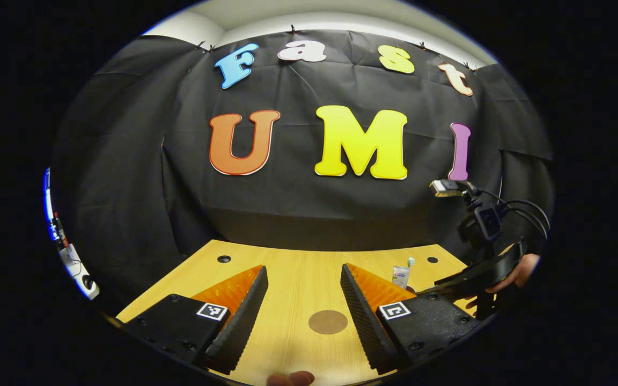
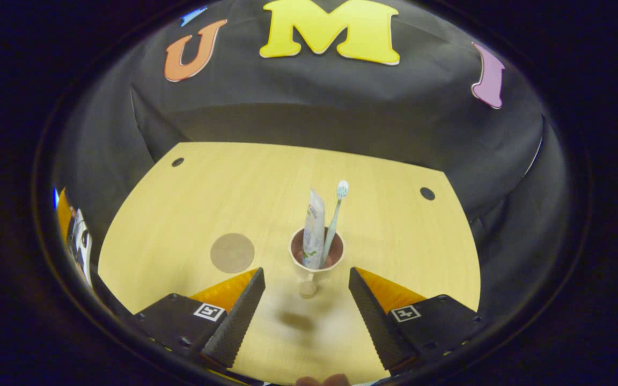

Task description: Put the toothbrush and toothpaste on the desktop into the cup, then pick up the cup and place it on the coaster on the desktop.

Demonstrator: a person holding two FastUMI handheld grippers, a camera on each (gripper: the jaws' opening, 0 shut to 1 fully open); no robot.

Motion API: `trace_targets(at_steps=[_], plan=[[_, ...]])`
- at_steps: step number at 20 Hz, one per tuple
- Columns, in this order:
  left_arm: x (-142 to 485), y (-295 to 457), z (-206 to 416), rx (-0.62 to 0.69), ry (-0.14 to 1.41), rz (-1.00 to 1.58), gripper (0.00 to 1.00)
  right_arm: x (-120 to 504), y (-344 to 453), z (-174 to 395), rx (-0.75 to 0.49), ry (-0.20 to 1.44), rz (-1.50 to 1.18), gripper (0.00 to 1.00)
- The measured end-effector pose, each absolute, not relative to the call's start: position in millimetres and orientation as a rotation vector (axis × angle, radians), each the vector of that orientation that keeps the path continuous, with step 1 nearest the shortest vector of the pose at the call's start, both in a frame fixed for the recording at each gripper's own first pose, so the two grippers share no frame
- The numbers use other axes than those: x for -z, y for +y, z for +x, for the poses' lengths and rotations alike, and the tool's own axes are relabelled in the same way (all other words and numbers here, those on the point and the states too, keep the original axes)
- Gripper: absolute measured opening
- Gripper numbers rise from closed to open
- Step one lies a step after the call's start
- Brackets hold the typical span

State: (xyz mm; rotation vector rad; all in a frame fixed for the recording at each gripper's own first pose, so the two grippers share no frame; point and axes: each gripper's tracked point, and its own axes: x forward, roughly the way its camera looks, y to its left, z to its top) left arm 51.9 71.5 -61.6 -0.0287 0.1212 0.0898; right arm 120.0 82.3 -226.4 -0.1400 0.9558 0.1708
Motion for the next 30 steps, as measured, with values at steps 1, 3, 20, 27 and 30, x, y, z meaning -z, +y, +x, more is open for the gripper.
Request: trace_targets(at_steps=[1,3,20,27,30], plan=[[58,78,47,-0.106,0.118,-0.027,0.87,235,82,124,-0.16,0.994,-0.136,0.96],[53,93,40,-0.141,0.116,-0.027,0.87,253,81,128,-0.137,1.078,-0.121,0.96],[79,145,-6,-0.364,0.225,-0.079,0.87,345,75,140,-0.103,1.41,-0.135,0.53],[81,141,-11,-0.354,0.231,-0.072,0.87,343,73,138,-0.106,1.43,-0.135,0.23],[83,139,-15,-0.35,0.234,-0.075,0.87,343,74,136,-0.105,1.427,-0.125,0.19]])
